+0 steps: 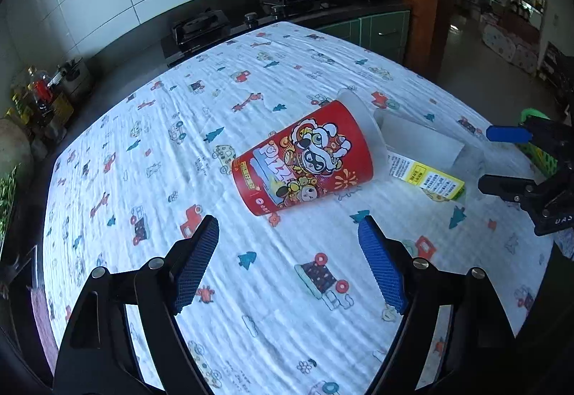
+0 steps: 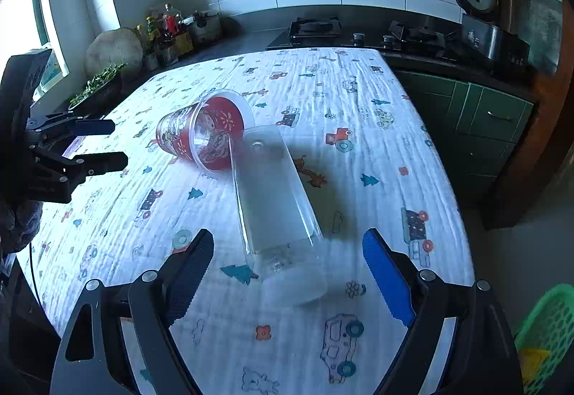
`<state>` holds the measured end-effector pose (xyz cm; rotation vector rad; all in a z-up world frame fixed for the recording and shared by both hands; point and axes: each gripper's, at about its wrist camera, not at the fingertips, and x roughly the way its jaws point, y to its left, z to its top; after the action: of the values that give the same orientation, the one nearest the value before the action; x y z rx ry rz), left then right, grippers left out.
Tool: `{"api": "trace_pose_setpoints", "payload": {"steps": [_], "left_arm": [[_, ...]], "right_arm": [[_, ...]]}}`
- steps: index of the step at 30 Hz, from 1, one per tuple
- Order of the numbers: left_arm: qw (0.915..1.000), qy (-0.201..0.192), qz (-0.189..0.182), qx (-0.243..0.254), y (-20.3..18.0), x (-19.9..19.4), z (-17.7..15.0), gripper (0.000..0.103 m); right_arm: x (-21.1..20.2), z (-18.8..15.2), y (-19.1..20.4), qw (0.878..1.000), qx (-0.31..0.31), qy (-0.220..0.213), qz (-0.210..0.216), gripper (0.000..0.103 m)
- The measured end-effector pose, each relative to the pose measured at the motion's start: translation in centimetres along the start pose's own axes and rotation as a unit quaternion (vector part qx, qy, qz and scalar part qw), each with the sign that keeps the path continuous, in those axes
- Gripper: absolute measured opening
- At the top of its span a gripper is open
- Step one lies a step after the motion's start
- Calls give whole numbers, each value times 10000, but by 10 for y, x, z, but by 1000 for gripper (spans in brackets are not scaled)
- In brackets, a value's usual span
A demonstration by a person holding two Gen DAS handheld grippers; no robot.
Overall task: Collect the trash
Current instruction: 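Grasp the clear plastic bottle with the right gripper while the left gripper grasps the red cup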
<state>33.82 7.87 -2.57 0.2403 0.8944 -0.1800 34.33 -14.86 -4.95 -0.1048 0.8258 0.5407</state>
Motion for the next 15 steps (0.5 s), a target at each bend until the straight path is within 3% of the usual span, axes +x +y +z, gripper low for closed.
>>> {"api": "trace_pose_setpoints", "payload": {"steps": [9,15], "left_arm": [[9978,79,14,657,2,33,19,85],[9902,133,-16,1393,-9,45,28,89]], "right_arm": [[48,22,0,9989,-356,310,-30,82],[68,25,-6,9978,-395,506,173,82]]}}
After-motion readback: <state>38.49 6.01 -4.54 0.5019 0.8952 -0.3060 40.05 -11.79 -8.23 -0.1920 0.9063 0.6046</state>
